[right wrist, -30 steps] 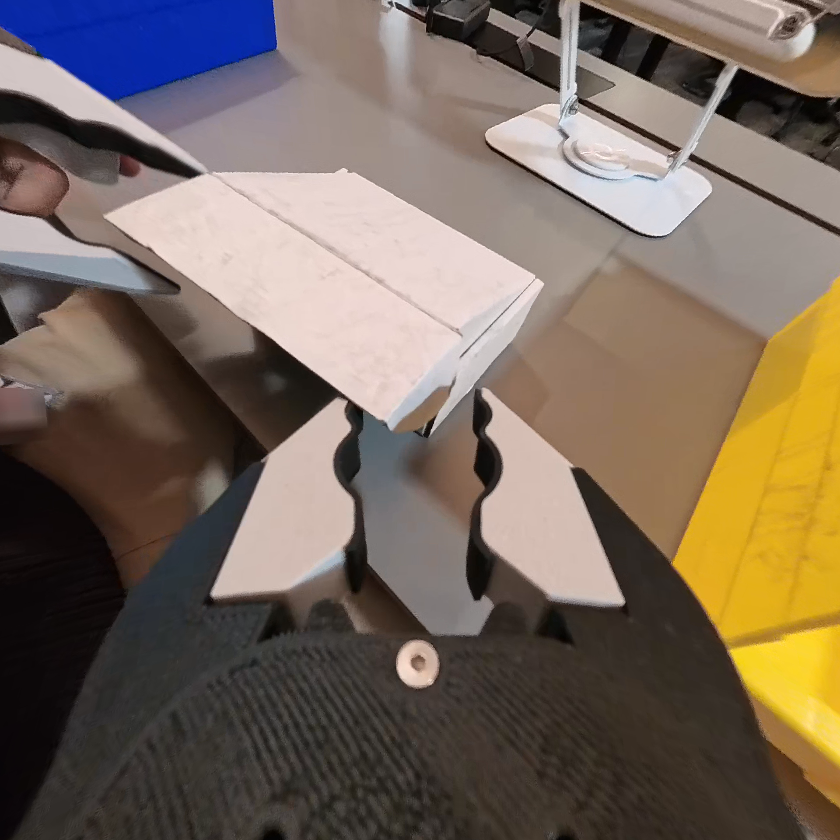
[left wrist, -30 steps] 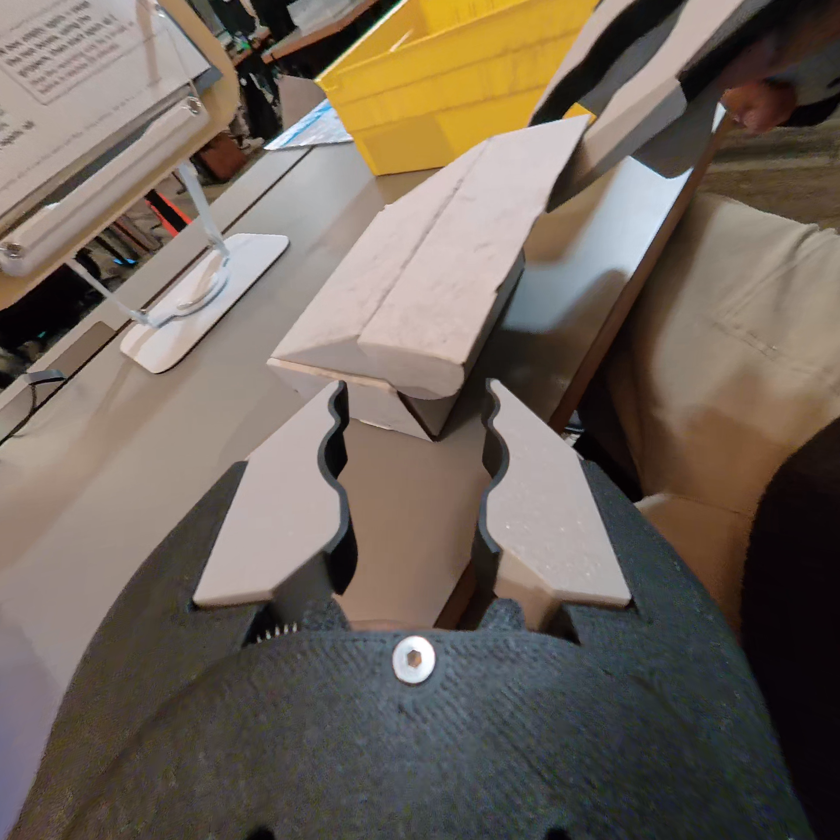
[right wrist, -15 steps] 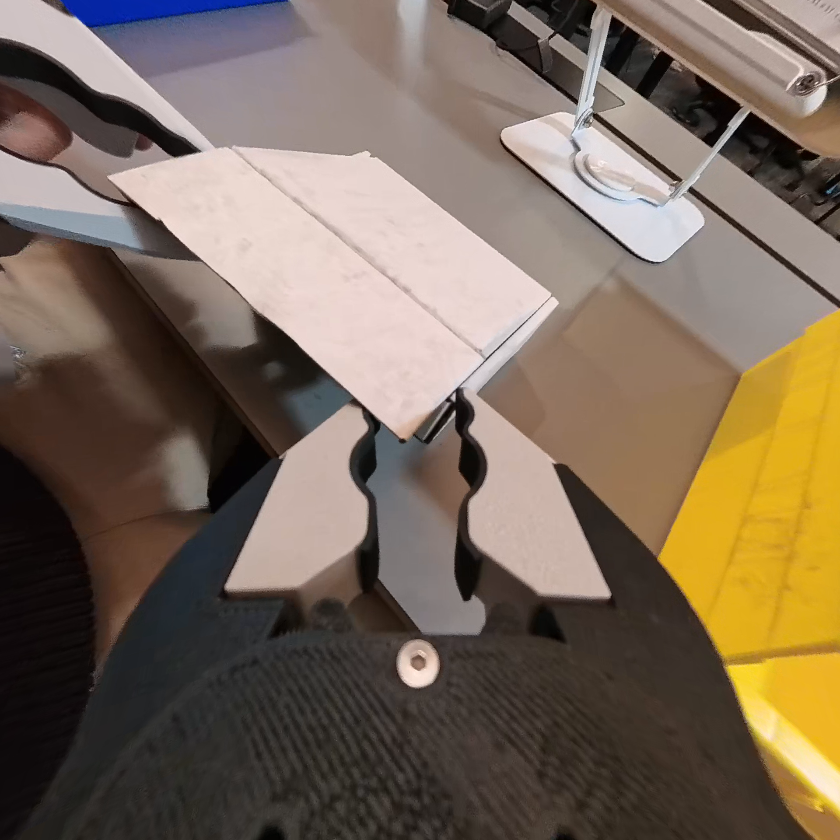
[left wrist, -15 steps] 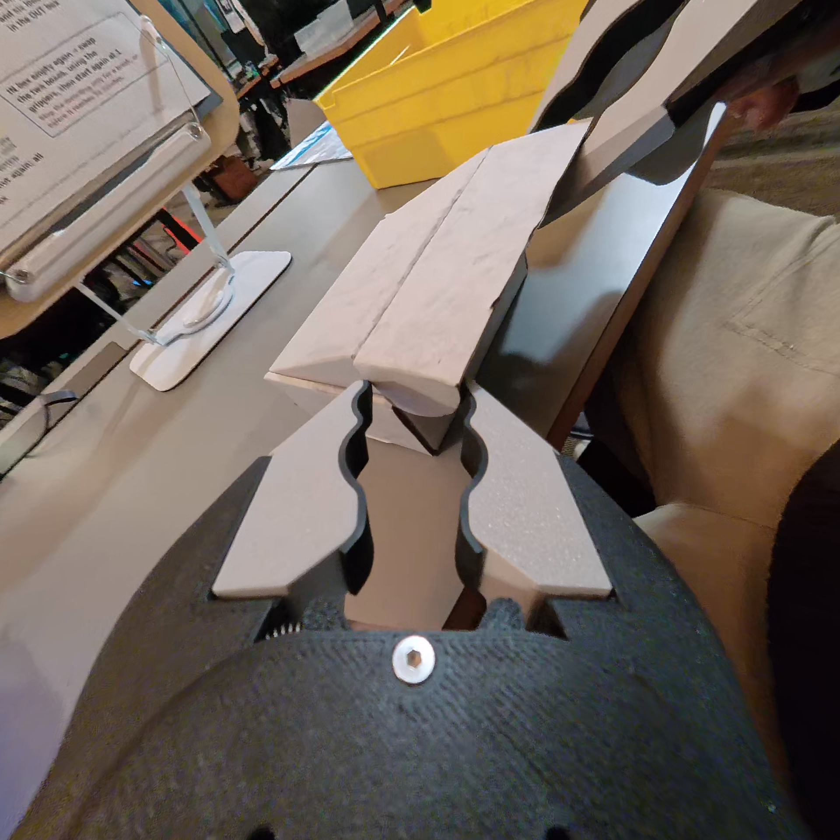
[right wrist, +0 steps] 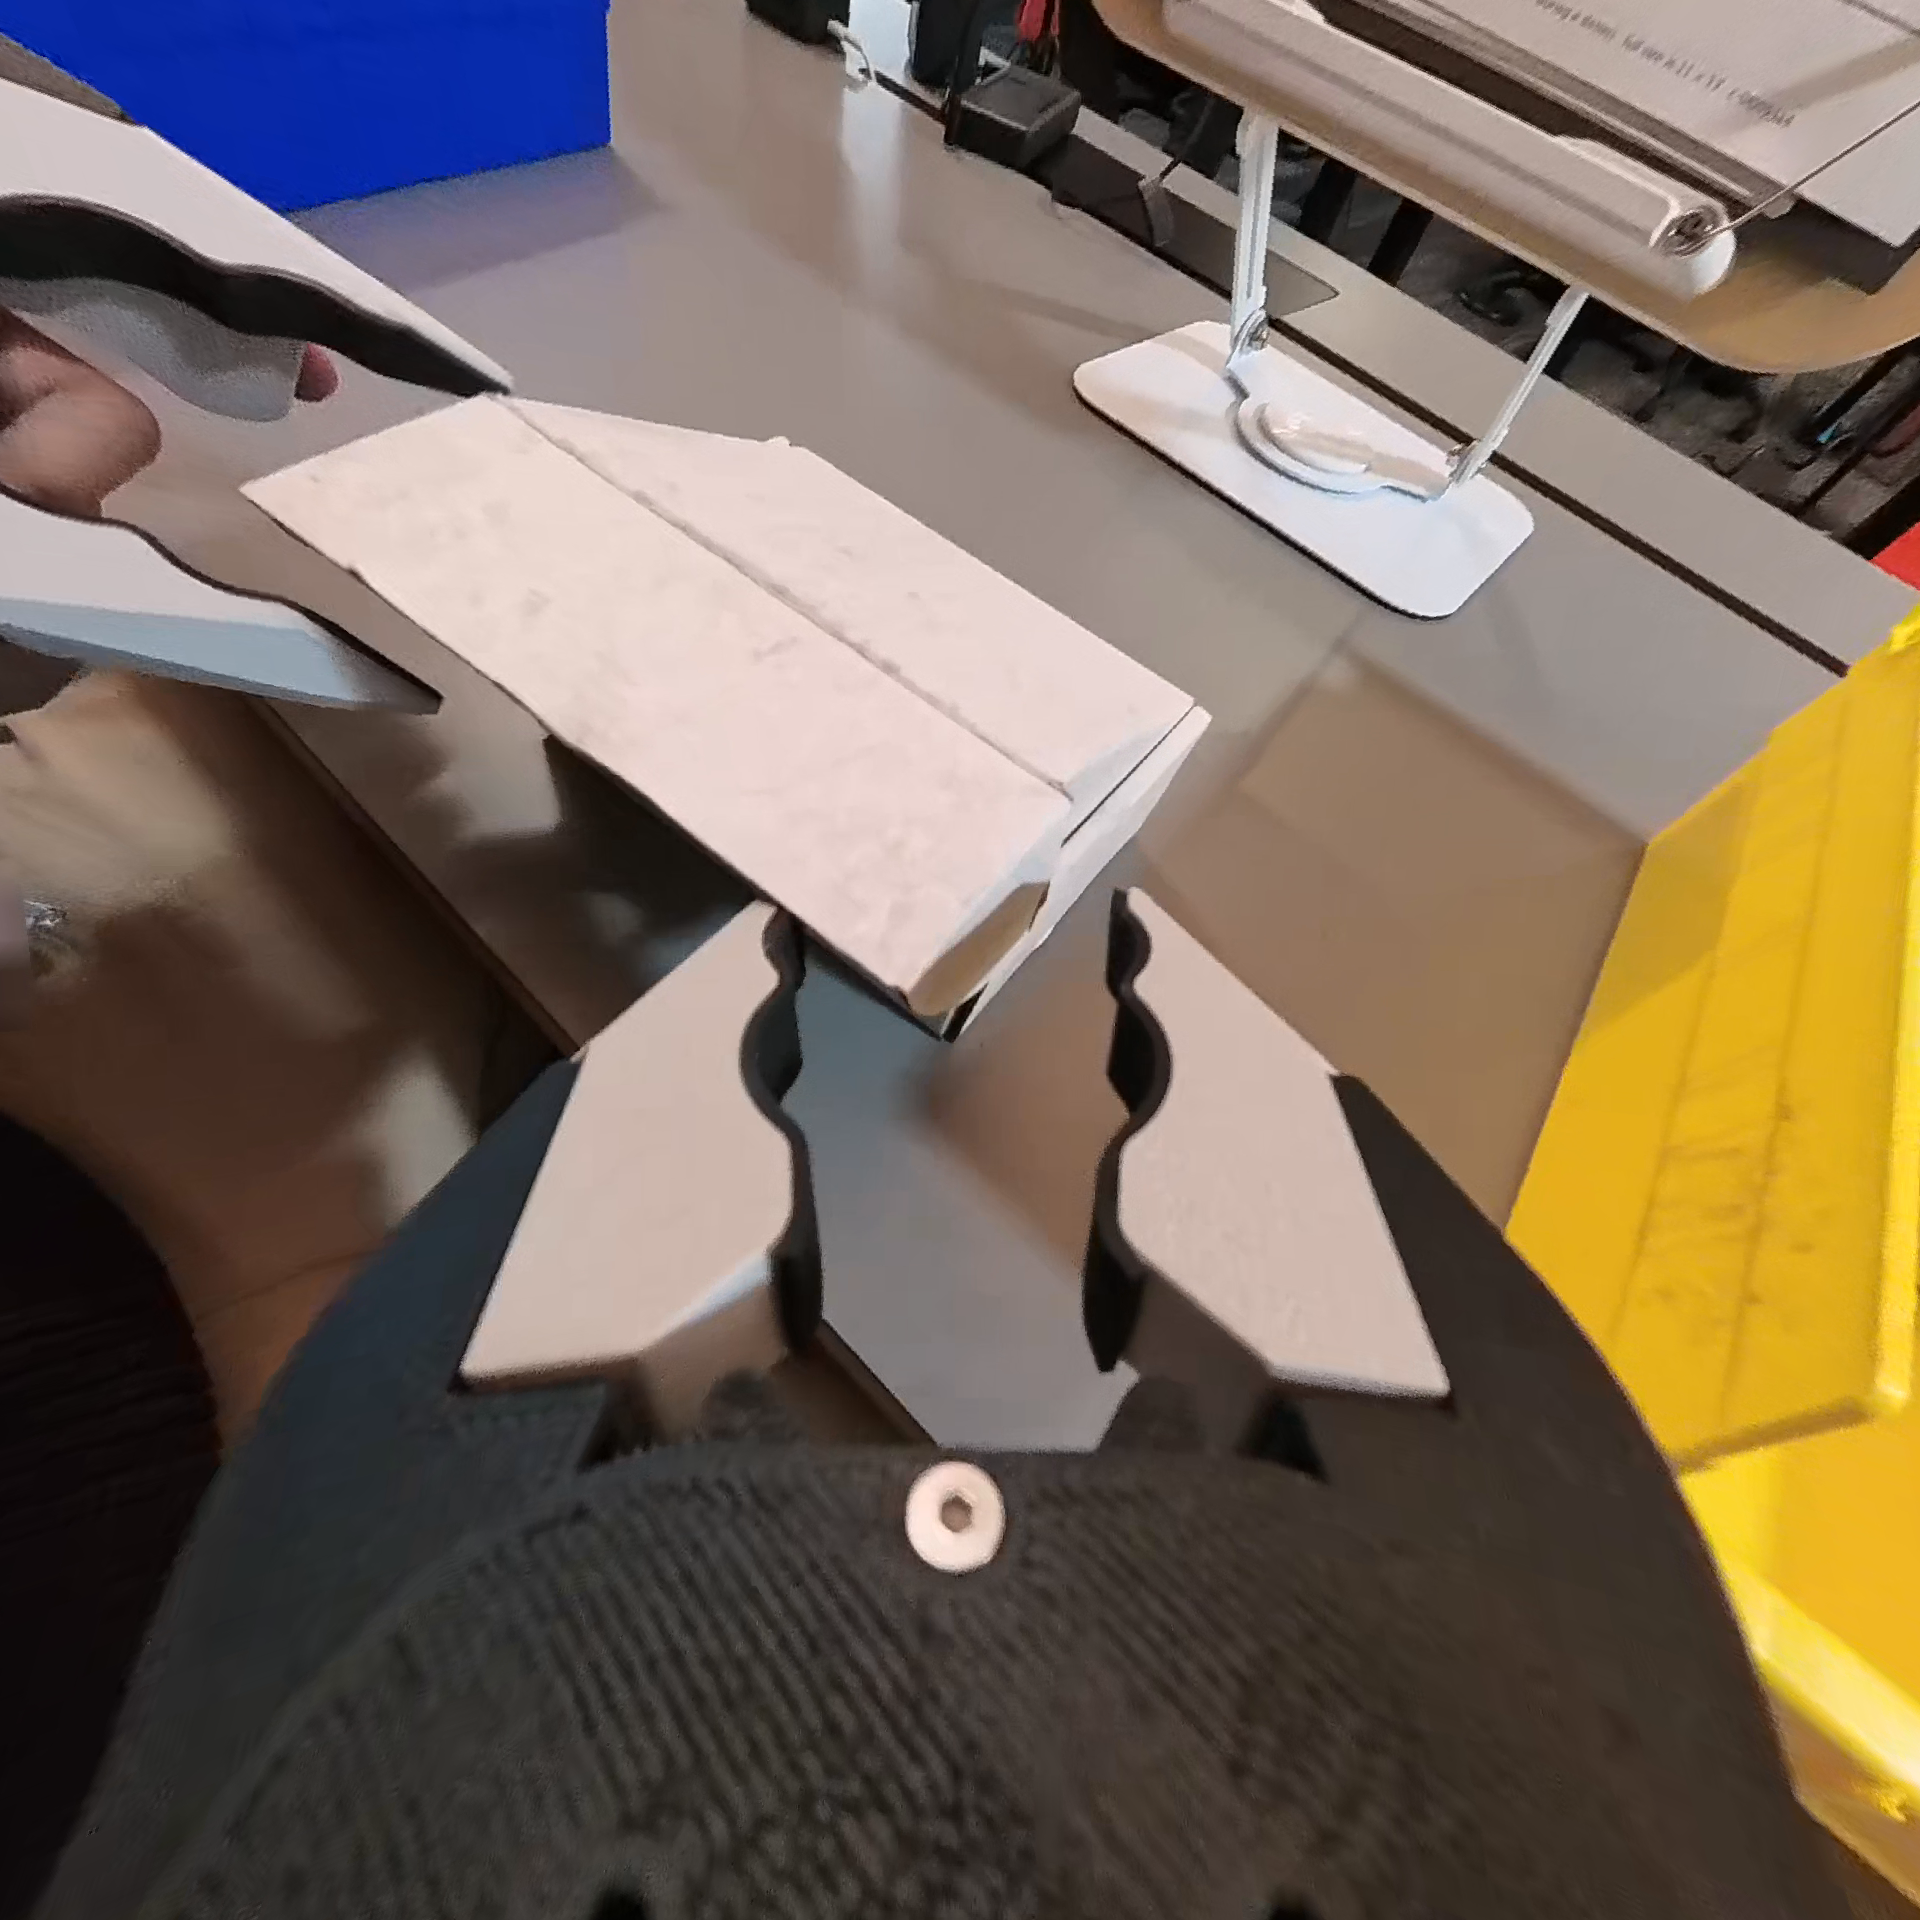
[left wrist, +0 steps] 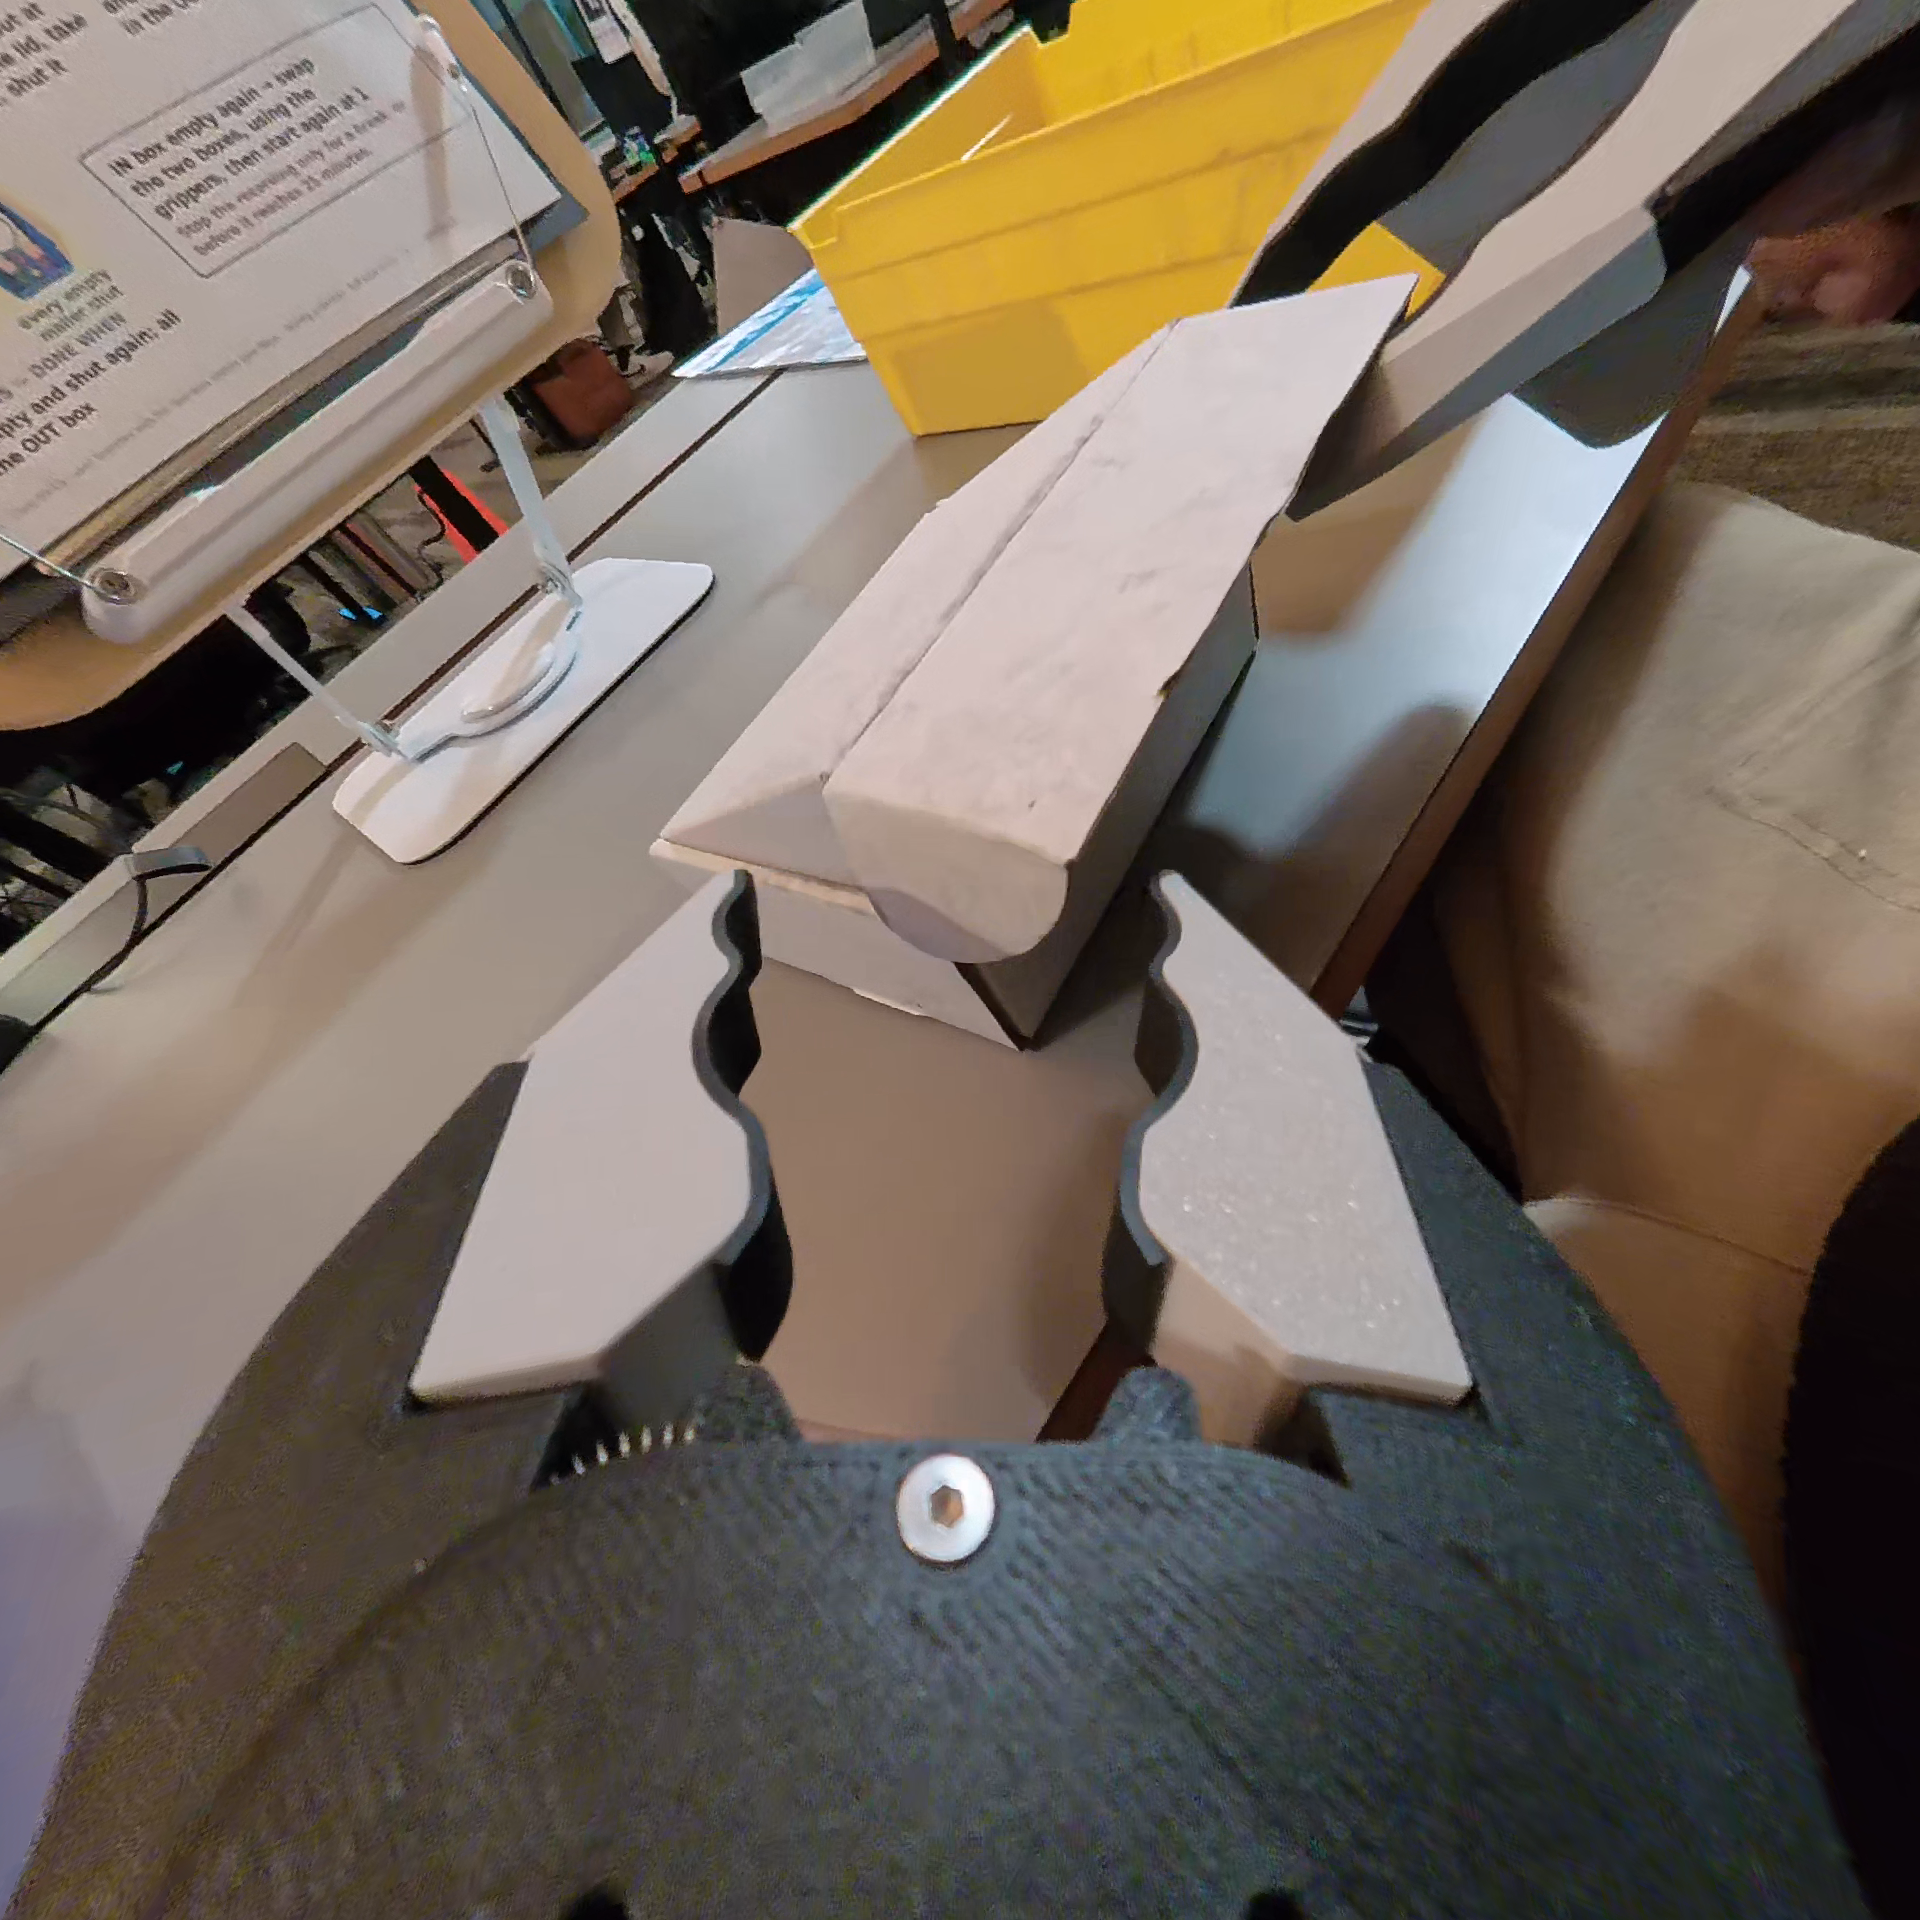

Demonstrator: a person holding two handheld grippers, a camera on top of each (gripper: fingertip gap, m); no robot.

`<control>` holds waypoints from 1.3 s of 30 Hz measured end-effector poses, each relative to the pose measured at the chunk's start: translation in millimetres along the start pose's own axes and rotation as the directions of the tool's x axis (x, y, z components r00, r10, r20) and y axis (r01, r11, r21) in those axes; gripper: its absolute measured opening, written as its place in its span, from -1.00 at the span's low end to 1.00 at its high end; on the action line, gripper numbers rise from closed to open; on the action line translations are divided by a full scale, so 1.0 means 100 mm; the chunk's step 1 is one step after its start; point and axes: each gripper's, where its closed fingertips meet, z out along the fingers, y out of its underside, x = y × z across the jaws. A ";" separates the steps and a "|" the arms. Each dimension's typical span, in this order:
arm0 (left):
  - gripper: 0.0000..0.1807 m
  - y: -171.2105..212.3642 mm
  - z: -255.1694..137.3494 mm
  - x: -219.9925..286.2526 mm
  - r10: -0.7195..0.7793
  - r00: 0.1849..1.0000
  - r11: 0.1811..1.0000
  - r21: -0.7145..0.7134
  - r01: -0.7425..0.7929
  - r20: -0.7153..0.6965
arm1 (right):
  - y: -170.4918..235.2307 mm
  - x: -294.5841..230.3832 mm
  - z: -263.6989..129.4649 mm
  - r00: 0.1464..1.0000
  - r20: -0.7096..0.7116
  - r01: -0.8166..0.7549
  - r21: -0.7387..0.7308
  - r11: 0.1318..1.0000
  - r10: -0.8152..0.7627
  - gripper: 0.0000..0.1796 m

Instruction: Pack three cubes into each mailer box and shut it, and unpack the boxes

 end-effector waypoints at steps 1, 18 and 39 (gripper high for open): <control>-0.20 0.00 0.00 0.00 -0.005 1.000 1.000 0.002 0.005 -0.005 | 0.01 -0.01 0.01 1.000 0.003 0.000 -0.004 1.000 0.000 -0.35; -0.58 -0.01 0.00 0.08 0.042 0.999 0.999 0.007 -0.042 -0.026 | 0.05 -0.10 0.02 0.994 0.016 0.105 -0.037 0.994 -0.104 -0.53; -0.54 0.08 -0.14 0.08 0.081 0.994 0.995 -0.044 -0.085 -0.078 | 0.15 -0.07 0.04 0.998 0.040 0.057 -0.073 0.996 -0.054 -0.49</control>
